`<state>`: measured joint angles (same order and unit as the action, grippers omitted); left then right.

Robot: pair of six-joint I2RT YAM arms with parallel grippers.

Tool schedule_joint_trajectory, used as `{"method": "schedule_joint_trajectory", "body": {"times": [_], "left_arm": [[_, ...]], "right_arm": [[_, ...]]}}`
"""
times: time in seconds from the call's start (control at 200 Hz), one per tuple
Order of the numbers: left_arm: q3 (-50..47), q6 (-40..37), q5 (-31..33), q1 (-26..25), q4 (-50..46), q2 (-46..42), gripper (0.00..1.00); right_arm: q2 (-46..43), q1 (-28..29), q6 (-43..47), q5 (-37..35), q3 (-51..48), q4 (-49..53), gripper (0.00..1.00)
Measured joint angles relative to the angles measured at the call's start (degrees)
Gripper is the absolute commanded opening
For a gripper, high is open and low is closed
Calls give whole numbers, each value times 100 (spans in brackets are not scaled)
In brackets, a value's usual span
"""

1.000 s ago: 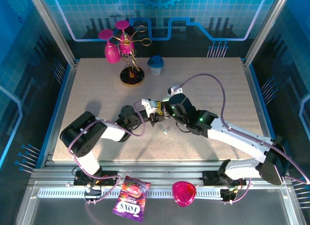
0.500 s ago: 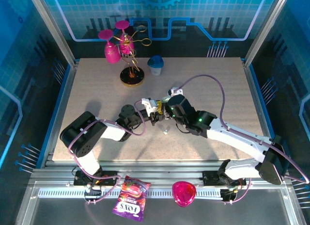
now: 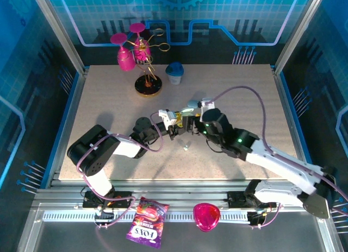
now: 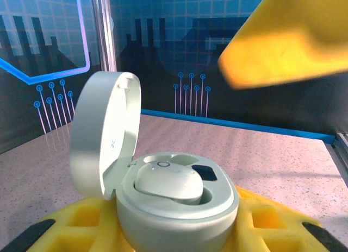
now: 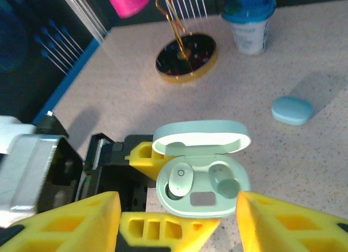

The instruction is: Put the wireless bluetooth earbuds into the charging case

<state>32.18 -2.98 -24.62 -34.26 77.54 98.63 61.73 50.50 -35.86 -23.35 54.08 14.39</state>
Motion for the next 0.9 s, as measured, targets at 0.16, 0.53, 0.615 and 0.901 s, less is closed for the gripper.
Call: {"method": "schedule_joint_trajectory", "body": {"times": [0.16,0.53,0.615,0.901], "left_arm": [[-173,-2,31,129,11,-190,18],[-476,-55,42,155,-396,-1550,18],[-496,-138,42,138,-584,-1816,18],[-501,-446,50,109,-1351,-2603,19]], "right_arm": [[-925,-479,-61,15,-640,-28,60],[-334,-1416,-557,1569,-1622,221,52],[216,-1414,-564,2039,-1620,136,49],[1768,-837,-599,2946,-1244,-24,46]]}}
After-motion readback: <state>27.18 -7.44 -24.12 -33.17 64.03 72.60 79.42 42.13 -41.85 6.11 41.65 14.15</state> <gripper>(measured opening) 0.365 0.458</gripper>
